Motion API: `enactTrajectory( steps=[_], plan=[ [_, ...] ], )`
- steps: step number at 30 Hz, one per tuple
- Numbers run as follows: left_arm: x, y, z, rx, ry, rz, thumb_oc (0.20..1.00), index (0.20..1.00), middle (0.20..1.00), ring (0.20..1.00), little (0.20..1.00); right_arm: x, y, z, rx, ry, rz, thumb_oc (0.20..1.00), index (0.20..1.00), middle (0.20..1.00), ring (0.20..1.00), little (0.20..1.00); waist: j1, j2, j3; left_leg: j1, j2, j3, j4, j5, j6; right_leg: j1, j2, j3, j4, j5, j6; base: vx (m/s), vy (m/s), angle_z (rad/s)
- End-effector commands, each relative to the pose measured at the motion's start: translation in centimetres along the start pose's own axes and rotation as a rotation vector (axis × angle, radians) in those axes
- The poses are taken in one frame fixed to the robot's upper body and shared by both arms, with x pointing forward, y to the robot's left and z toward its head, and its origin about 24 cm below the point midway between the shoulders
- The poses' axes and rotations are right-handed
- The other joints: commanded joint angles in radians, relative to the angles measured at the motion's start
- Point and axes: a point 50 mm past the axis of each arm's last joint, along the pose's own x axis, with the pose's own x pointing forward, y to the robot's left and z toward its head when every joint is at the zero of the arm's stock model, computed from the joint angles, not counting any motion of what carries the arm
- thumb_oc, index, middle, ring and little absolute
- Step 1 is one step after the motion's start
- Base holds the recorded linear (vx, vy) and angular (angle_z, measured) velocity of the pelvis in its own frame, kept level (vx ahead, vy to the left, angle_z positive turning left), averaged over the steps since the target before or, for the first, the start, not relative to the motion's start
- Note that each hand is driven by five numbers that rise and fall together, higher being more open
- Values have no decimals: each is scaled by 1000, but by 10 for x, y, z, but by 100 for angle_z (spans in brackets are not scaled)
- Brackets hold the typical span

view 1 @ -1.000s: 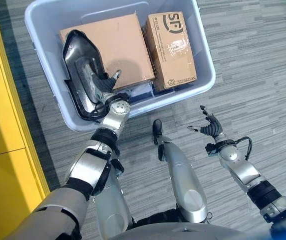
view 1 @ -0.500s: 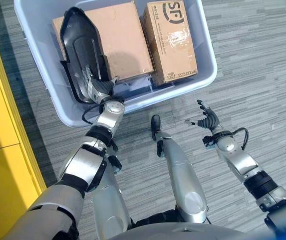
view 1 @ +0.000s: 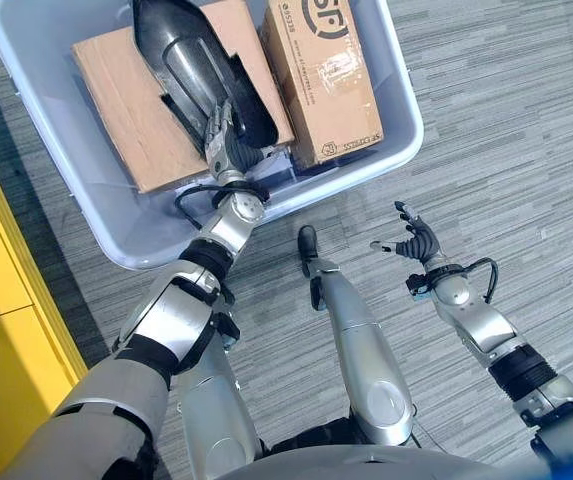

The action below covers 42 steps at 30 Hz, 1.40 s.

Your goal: Move parts from the plastic box to the shelf.

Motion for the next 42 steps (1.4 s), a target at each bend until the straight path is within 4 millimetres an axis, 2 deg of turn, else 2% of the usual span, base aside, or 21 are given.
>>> enactTrajectory(
  steps=[1,2,3,5,7,10,12,15,17,18,19,20,21,24,25,28,31,36,42],
  plan=[
    [11,18,18,-65,-130,170,1000,1000,1000,1000,1000,-6,-11,0,-2,-50,-59,1000,1000,1000,1000,1000,27,-55,-13,-45,37,-75,74,2,-57,3,11,14,3,21,40,-26,-72,2],
    [14,29,30,-92,-222,268,1000,1000,1000,1000,1000,-10,-9,-3,5,-51,-49,1000,1000,1000,1000,1000,34,-56,-13,-35,37,-80,67,3,-57,15,11,11,-1,19,40,-29,-80,2],
    [13,33,33,-105,-256,314,1000,1000,1000,1000,1000,-11,-8,-5,8,-50,-46,1000,1000,1000,1000,1000,37,-55,-13,-30,36,-82,63,3,-57,21,11,11,-4,19,40,-31,-86,2],
    [6,52,47,-142,-433,561,1000,1000,1000,1000,1000,-19,-2,-11,17,-52,-36,1000,1000,1000,1000,1000,53,-51,-13,-8,32,-92,38,8,-58,47,13,8,-17,14,39,-22,-63,8],
    [-1,61,55,-208,-531,715,1000,1000,1000,1000,1000,-23,3,-16,26,-53,-39,1000,1000,1000,1000,1000,68,-48,-13,7,27,-103,17,13,-58,68,15,4,-27,9,39,-18,-72,11],
    [-10,66,60,-272,-583,826,1000,1000,1000,1000,1000,-28,9,-21,43,-46,-39,1000,1000,1000,1000,1000,86,-49,-13,19,24,-117,-1,18,-58,88,19,-9,-38,6,39,-9,-92,8],
    [-9,66,57,-296,-511,820,1000,1000,1000,1000,1000,-28,14,-24,53,-39,-42,1000,1000,1000,1000,1000,98,-50,-13,27,22,-127,-17,24,-60,101,22,-18,-49,6,40,0,-79,14],
    [-2,61,48,-298,-358,718,1000,1000,1000,1000,1000,-26,19,-25,73,-27,-43,1000,1000,1000,1000,1000,108,-57,-13,36,24,-135,-37,37,-64,122,30,-32,-69,12,40,1,-102,13],
    [5,48,25,-299,-122,508,1000,1000,1000,1000,1000,-26,23,-25,85,-20,-41,1000,1000,1000,1000,1000,116,-68,-13,49,27,-137,-62,50,-68,139,40,-42,-91,19,44,4,-149,13],
    [2,40,11,-263,-13,460,1000,1000,1000,1000,1000,-25,24,-24,86,-18,-43,1000,1000,1000,1000,1000,118,-71,-13,48,29,-139,-65,54,-69,140,44,-47,-94,20,44,-1,-98,9],
    [-1,36,5,-240,15,441,1000,1000,1000,1000,1000,-24,24,-23,89,-18,-44,1000,1000,1000,1000,1000,118,-75,-13,47,31,-139,-66,56,-70,139,46,-48,-95,22,44,2,-93,6],
    [-7,27,-17,-301,229,378,1000,1000,1000,1000,1000,-22,22,-22,94,-14,-45,1000,1000,1000,1000,1000,116,-82,-13,44,37,-139,-64,60,-73,139,50,-53,-94,21,42,3,-71,3],
    [-13,19,-28,-321,349,336,1000,1000,1000,1000,1000,-20,22,-20,95,-12,-46,1000,1000,1000,1000,1000,113,-84,-13,42,38,-140,-62,63,-75,137,54,-52,-92,21,42,0,-89,-3],
    [-25,6,-41,-339,489,294,1000,1000,1000,1000,1000,-16,17,-12,101,-10,-41,1000,1000,1000,1000,1000,103,-95,-13,34,46,-135,-54,65,-76,126,56,-55,-82,21,40,7,-66,-2],
    [-27,4,-43,-340,519,305,1000,1000,1000,1000,1000,-15,16,-10,98,-9,-42,1000,1000,1000,1000,1000,98,-96,-13,33,47,-134,-50,64,-77,124,57,-53,-81,21,40,0,0,0],
    [-21,11,-39,-231,427,347,1000,1000,1000,1000,1000,-11,12,-5,85,-6,-43,1000,1000,1000,1000,1000,84,-97,-13,27,51,-124,-37,61,-81,112,56,-45,-74,18,35,1,26,-5],
    [-17,14,-41,-272,531,376,1000,1000,1000,1000,1000,-10,7,1,87,-29,-26,1000,1000,1000,1000,1000,72,-91,-13,20,51,-118,-25,60,-83,97,55,-35,-61,15,31,11,39,-18],
    [-12,21,-41,-160,526,432,1000,1000,1000,1000,1000,-5,5,16,71,-60,-18,1000,1000,1000,1000,1000,61,-88,-13,2,50,-112,-5,54,-84,71,49,-26,-44,12,29,6,20,-4],
    [-1,33,-30,-125,403,512,1000,1000,1000,1000,1000,-2,3,19,47,-59,-26,1000,1000,1000,1000,1000,54,-82,-13,-14,49,-104,13,46,-85,47,42,-17,-22,3,24,15,32,-4]
  ],
)
